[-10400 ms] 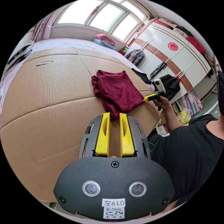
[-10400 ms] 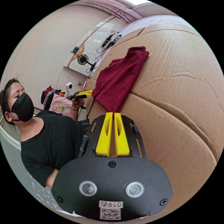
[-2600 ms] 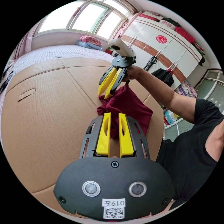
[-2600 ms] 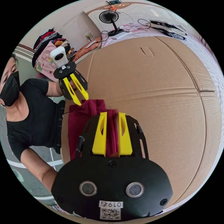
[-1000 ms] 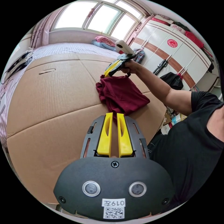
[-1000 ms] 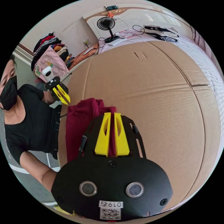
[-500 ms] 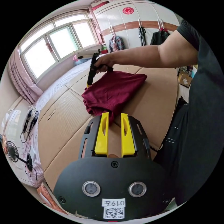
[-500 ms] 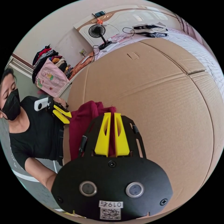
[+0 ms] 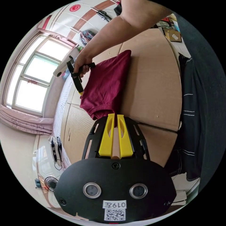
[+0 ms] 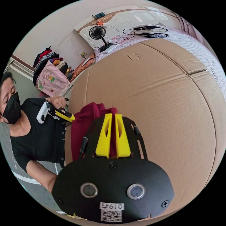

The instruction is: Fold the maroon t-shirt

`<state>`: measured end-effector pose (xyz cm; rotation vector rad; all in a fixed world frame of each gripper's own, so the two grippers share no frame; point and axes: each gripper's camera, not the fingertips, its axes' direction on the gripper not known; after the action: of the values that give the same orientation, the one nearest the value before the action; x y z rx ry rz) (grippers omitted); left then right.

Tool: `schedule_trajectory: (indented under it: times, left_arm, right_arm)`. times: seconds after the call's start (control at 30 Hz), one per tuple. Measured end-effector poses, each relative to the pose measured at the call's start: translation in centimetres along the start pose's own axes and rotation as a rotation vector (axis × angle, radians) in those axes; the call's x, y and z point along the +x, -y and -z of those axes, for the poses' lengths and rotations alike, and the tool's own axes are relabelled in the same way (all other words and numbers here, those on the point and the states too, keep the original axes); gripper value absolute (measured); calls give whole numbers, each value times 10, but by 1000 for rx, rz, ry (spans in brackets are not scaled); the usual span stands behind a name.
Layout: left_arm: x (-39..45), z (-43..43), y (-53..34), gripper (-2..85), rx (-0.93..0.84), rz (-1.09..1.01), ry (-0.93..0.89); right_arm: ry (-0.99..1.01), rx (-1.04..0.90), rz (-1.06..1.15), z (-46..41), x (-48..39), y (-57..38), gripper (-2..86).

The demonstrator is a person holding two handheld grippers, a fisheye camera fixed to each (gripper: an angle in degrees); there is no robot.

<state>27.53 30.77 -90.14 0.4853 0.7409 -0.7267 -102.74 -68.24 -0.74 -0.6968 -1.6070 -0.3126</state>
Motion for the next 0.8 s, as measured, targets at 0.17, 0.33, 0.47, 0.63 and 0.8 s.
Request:
schedule_trajectory:
  times: [0.17,0.33,0.47,0.63,0.8]
  left_arm:
    - [-9,4,-4,8,-9,-52,3]
    - [-7,-13,-6,7,-54,-84,75]
    - [-22,-16,-16,8,-38,-12,85]
    - [-89,-19,-54,9,61,269,-151]
    - [-166,-38,-113,16,205,626,-374]
  right_arm:
    - [13,13,-63,3,27,-22,0]
    - [2,7,-82,-9,46,-35,0]
    - [12,25,-54,-13,59,-49,5]
    - [17,67,-39,-22,78,-71,8]
    - [25,138,11,-34,95,-99,9]
